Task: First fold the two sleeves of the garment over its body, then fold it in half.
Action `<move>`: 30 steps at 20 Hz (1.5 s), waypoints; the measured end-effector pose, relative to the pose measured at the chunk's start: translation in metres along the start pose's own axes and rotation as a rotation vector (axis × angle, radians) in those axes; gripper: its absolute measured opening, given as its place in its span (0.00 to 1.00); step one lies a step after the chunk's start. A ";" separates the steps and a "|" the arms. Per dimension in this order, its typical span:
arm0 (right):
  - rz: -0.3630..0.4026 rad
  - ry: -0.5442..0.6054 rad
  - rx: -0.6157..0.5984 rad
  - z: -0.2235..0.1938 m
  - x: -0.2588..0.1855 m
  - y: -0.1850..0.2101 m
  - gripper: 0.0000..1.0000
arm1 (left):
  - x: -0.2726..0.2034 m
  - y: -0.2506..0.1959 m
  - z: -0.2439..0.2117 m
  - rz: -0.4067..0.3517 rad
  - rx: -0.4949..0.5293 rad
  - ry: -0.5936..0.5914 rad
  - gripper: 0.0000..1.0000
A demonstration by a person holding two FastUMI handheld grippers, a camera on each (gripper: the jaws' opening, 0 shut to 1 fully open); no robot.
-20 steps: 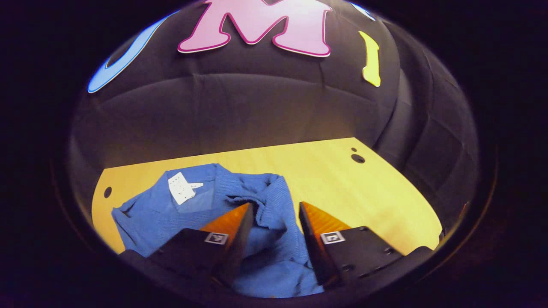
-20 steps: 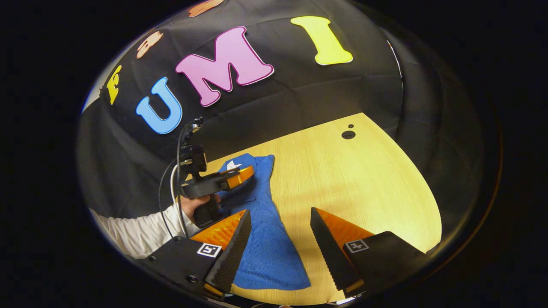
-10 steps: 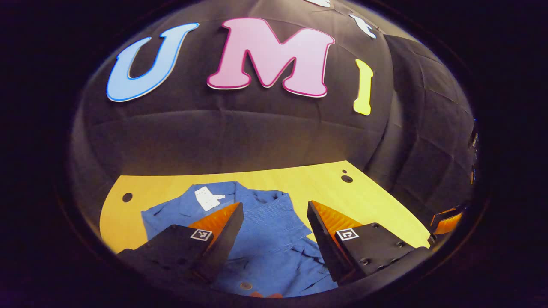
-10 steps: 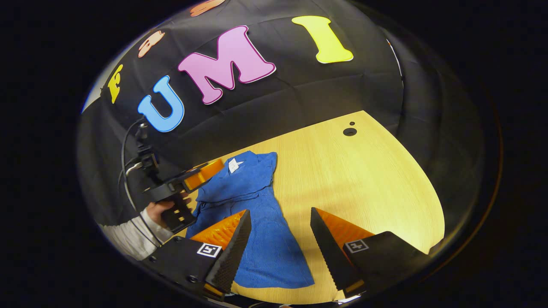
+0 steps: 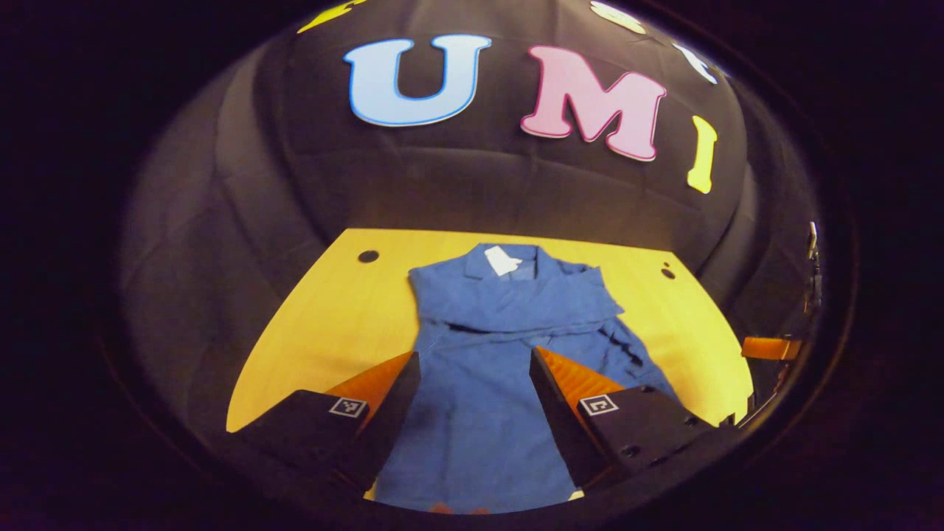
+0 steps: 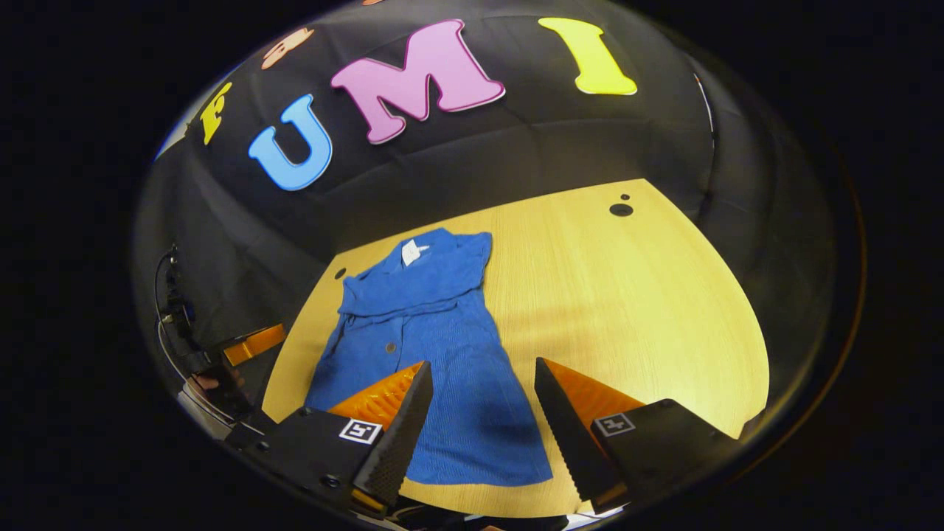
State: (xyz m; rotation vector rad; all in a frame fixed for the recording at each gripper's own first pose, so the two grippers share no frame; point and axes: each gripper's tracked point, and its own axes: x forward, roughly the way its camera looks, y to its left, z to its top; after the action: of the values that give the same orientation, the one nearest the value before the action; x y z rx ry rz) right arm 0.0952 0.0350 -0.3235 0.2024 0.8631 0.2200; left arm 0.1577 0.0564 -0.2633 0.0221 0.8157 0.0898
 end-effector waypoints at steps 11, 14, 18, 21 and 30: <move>-0.074 0.330 -0.050 -0.105 0.005 -0.010 0.90 | 0.003 0.055 -0.162 0.065 -0.141 0.497 0.87; -0.107 0.401 -0.057 -0.121 0.005 -0.019 0.90 | 0.001 0.055 -0.172 0.039 -0.153 0.536 0.88; -0.150 0.447 -0.109 -0.143 0.006 -0.033 0.91 | 0.002 0.059 -0.181 0.057 -0.082 0.557 0.88; -0.177 0.480 -0.135 -0.156 0.008 -0.045 0.92 | 0.003 0.060 -0.186 0.054 -0.082 0.574 0.88; -0.241 0.540 -0.130 -0.161 0.026 -0.060 0.94 | 0.010 0.063 -0.190 0.070 -0.042 0.598 0.87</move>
State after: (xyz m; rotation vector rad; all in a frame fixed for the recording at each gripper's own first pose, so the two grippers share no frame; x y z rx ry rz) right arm -0.0050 -0.0014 -0.4603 -0.0906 1.3937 0.1031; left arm 0.0221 0.1167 -0.3972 -0.0171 1.4106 0.1848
